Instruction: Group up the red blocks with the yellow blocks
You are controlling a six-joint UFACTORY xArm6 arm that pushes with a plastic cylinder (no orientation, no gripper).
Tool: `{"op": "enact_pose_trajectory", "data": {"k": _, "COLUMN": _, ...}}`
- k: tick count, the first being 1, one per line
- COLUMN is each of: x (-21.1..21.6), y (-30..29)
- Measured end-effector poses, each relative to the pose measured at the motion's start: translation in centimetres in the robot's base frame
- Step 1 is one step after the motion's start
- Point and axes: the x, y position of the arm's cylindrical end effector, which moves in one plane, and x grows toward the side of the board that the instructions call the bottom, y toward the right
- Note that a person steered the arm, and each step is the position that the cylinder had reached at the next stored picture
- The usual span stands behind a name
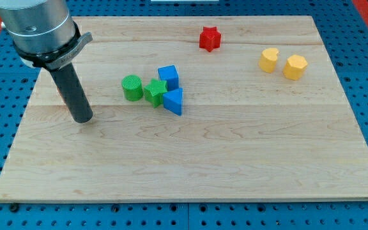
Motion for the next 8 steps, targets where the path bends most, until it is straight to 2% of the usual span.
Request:
{"op": "enact_pose_trajectory", "data": {"k": 1, "x": 0.0, "y": -1.7}}
{"op": "enact_pose_trajectory", "data": {"k": 2, "x": -5.1, "y": -8.6}}
{"op": "enact_pose_trajectory", "data": {"k": 3, "x": -8.5, "y": 1.4}}
{"op": "enact_pose_trajectory", "data": {"k": 4, "x": -9.3, "y": 3.2}}
{"op": "enact_pose_trajectory", "data": {"k": 5, "x": -7.4, "y": -3.0}}
{"op": "enact_pose_trajectory", "data": {"k": 6, "x": 0.8, "y": -2.4}}
{"op": "enact_pose_trajectory", "data": {"k": 7, "x": 2.0, "y": 4.0}}
{"op": "enact_pose_trajectory", "data": {"k": 8, "x": -2.6, "y": 4.6}}
